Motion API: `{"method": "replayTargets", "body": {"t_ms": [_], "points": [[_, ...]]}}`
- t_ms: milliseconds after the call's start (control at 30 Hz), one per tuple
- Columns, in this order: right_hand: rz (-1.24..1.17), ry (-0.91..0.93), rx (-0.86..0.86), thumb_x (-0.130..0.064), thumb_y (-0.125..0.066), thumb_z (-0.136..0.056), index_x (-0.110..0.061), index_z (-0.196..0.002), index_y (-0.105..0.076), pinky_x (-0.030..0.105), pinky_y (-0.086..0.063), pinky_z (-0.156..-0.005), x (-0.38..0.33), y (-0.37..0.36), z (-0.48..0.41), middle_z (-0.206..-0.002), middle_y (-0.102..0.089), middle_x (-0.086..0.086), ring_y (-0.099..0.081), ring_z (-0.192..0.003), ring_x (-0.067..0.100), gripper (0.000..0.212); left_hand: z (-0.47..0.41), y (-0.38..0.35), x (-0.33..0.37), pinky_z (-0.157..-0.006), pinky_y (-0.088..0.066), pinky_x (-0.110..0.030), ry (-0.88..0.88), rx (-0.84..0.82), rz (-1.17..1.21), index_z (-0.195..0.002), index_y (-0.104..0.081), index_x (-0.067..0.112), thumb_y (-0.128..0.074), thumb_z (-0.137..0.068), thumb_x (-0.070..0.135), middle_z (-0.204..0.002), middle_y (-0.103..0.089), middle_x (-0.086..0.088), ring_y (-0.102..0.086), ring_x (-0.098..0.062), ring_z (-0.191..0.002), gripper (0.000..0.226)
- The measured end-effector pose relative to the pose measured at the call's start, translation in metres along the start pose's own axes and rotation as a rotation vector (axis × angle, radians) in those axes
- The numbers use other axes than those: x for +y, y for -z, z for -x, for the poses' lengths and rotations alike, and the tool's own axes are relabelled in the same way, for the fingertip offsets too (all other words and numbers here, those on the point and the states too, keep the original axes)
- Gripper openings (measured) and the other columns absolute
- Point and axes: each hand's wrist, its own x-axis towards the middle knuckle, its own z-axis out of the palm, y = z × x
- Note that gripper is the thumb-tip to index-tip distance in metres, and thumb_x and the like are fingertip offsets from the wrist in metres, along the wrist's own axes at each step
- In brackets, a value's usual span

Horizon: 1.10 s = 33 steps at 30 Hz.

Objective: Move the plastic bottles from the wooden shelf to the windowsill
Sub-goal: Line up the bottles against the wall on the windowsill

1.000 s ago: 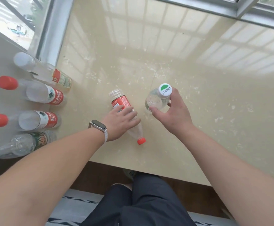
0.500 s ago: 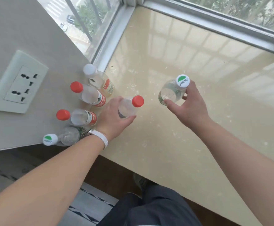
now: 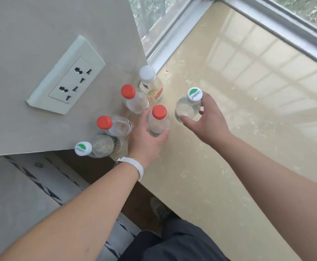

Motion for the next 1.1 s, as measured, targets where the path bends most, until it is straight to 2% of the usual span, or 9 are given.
{"method": "replayTargets", "body": {"t_ms": [67,200,467,667,933,1100], "points": [[0.025,0.011,-0.027,-0.043,-0.075,-0.075,-0.038,-0.134,-0.040,0.033,-0.047,-0.097,-0.002,-0.004,-0.009,-0.128,-0.050,-0.020,-0.049,-0.116,0.001,0.069,0.001,-0.003,0.000,-0.096,-0.050,-0.030,0.025,0.037,0.008,-0.129,-0.048,0.049,-0.080,-0.072,0.046,-0.122,-0.061,0.028,-0.058,0.004,-0.114,0.066],[0.060,0.032,-0.079,-0.042,-0.074,-0.076,-0.036,-0.136,-0.040,0.035,-0.047,-0.097,-0.006,-0.010,-0.022,-0.131,-0.052,-0.017,-0.050,-0.115,0.005,0.069,-0.001,-0.009,0.002,-0.078,-0.043,-0.015,0.089,0.107,0.017,-0.115,-0.043,0.061,-0.081,-0.070,0.051,-0.110,-0.061,0.035,-0.058,0.013,-0.101,0.059],[0.035,0.073,-0.165,-0.037,-0.076,-0.077,-0.025,-0.140,-0.042,0.036,-0.046,-0.099,-0.016,-0.022,-0.034,-0.134,-0.051,-0.009,-0.050,-0.119,0.008,0.073,-0.002,-0.013,0.000,-0.088,-0.048,-0.022,0.112,0.156,0.034,-0.122,-0.043,0.048,-0.083,-0.073,0.046,-0.117,-0.061,0.024,-0.060,0.003,-0.108,0.063],[0.053,0.097,-0.211,-0.036,-0.075,-0.078,-0.024,-0.142,-0.039,0.039,-0.045,-0.101,-0.020,-0.021,-0.039,-0.138,-0.048,-0.008,-0.048,-0.123,0.012,0.074,-0.005,-0.015,0.004,-0.089,-0.050,-0.025,0.123,0.170,0.045,-0.108,-0.041,0.063,-0.085,-0.072,0.045,-0.117,-0.061,0.022,-0.060,0.004,-0.107,0.060],[0.078,0.097,-0.238,-0.035,-0.074,-0.079,-0.024,-0.145,-0.035,0.039,-0.043,-0.102,-0.020,-0.018,-0.040,-0.140,-0.047,-0.007,-0.046,-0.125,0.013,0.078,-0.004,-0.015,0.004,-0.088,-0.049,-0.026,0.097,0.177,0.015,-0.118,-0.045,0.046,-0.085,-0.072,0.047,-0.118,-0.060,0.020,-0.059,-0.001,-0.109,0.061],[0.068,0.085,-0.232,-0.038,-0.076,-0.077,-0.027,-0.145,-0.034,0.040,-0.043,-0.101,-0.018,-0.016,-0.036,-0.141,-0.046,-0.007,-0.047,-0.125,0.013,0.081,-0.002,-0.010,0.000,-0.098,-0.051,-0.039,0.092,0.145,0.017,-0.129,-0.046,0.037,-0.085,-0.072,0.047,-0.127,-0.059,0.013,-0.059,-0.008,-0.116,0.070]]}}
